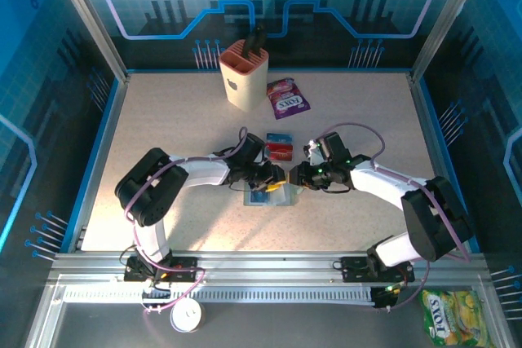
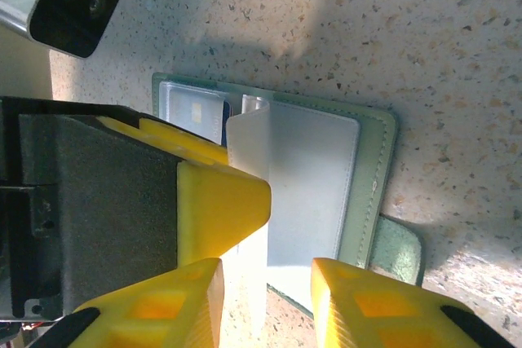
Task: Take the credit cards out of the card holder
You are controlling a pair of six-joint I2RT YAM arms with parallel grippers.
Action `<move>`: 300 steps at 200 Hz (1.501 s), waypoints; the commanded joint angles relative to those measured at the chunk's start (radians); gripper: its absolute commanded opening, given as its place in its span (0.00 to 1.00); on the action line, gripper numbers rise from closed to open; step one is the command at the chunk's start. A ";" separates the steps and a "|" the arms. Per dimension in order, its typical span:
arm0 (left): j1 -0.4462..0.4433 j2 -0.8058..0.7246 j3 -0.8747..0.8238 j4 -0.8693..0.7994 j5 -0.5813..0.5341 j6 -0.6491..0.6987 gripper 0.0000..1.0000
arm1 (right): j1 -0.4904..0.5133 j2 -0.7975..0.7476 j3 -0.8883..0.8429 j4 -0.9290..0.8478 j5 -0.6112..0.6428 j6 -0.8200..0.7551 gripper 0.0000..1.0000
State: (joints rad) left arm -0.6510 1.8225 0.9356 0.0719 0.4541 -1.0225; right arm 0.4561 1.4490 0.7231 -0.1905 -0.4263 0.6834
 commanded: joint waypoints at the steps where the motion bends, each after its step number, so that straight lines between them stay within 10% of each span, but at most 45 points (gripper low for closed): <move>1: -0.001 0.006 0.045 -0.026 0.027 0.002 0.35 | -0.013 -0.012 -0.013 0.001 -0.014 0.004 0.35; 300: 0.205 -0.318 -0.305 -0.089 -0.016 0.106 0.38 | 0.238 0.302 0.231 0.078 0.014 0.115 0.35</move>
State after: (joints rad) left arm -0.4599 1.5345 0.6483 0.0158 0.4500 -0.9573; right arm 0.6739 1.7226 0.9279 -0.1322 -0.4187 0.7715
